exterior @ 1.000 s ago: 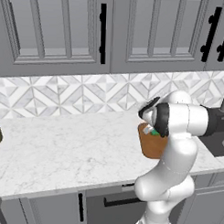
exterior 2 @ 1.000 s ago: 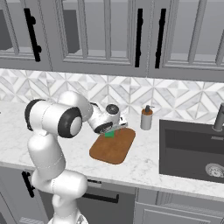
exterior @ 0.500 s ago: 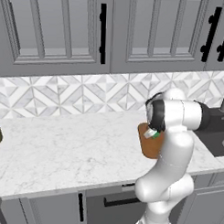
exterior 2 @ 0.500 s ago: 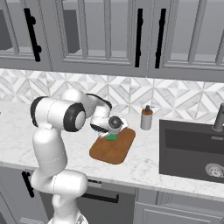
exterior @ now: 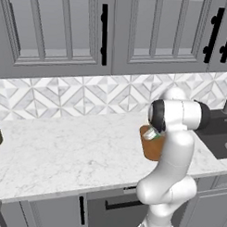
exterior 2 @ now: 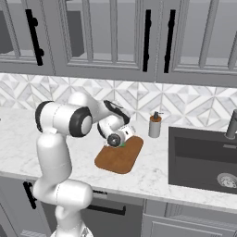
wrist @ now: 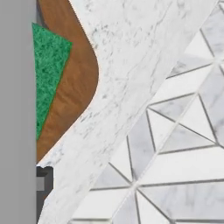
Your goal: Pick up the sponge from the counter and clean the cutting board by briefly scrubbing or pressing down on the cutting board. Once finished, release the sponge.
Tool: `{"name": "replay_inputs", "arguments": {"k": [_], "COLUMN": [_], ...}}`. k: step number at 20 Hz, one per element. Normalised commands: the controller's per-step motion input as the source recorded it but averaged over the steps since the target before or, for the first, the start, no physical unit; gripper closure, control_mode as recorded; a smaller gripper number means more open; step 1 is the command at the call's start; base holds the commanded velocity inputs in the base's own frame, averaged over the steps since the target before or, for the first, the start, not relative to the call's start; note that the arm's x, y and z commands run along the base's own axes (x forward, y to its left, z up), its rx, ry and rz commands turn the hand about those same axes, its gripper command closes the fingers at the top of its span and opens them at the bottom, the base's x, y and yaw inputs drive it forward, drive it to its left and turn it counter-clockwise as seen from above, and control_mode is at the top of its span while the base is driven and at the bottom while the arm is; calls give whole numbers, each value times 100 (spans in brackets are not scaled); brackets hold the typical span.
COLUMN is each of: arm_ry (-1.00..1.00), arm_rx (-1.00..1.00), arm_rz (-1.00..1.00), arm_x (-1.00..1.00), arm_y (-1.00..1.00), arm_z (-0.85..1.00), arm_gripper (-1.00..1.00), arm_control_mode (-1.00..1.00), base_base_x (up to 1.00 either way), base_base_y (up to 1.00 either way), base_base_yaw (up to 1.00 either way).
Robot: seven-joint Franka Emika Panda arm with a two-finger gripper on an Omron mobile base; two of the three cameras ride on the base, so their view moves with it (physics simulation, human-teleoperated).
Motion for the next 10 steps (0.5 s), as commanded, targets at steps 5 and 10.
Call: {"name": "replay_inputs", "arguments": {"k": [5,10], "arm_ry": [-23,-25], "arm_rx": [3,4], "arm_rz": [0,0], "arm_x": [47,38], "arm_y": [0,2], "arm_z": [-64,-99], "arm_gripper": [-100,-100], "arm_control_mode": [-100,-100], "base_base_x": [0,0], "base_base_y": [0,0], "base_base_yaw": [0,0]}}
